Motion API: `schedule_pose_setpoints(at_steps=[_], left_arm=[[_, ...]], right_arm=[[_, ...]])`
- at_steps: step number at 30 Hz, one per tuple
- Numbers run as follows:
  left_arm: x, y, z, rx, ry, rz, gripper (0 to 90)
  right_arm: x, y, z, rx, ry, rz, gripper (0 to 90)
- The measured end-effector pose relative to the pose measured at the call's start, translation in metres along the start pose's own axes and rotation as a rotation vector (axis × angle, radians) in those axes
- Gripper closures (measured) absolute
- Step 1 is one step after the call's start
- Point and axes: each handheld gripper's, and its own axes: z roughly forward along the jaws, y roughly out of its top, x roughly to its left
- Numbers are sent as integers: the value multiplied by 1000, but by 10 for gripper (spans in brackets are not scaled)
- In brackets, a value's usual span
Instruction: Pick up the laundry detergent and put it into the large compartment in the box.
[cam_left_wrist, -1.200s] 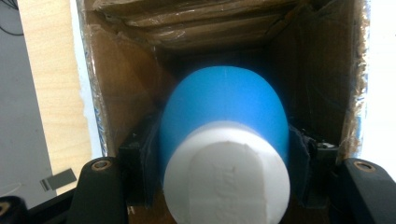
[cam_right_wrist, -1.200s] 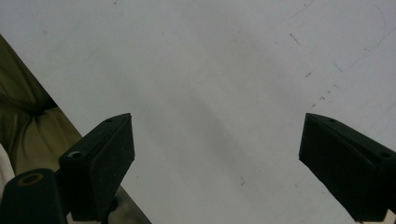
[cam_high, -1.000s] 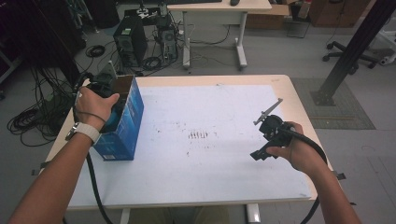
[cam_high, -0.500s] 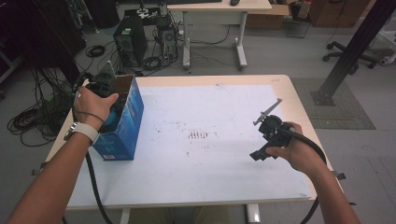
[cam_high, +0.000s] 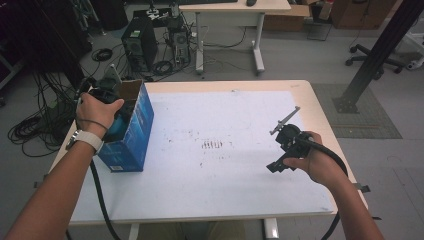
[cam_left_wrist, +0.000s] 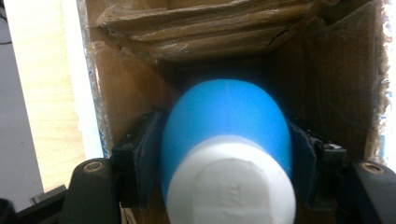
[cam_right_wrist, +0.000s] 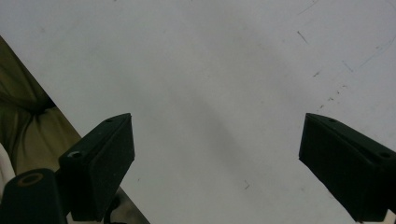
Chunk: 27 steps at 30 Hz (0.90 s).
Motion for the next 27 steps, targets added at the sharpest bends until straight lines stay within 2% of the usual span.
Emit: schedule_pose_setpoints(at_steps=[17, 27], left_arm=[[0, 1, 1, 12, -16, 15, 245], [0, 0, 0, 4, -11, 14, 239]], right_arm=[[0, 1, 2, 5, 2, 2, 105], [0, -1, 2, 3, 1, 1, 106]])
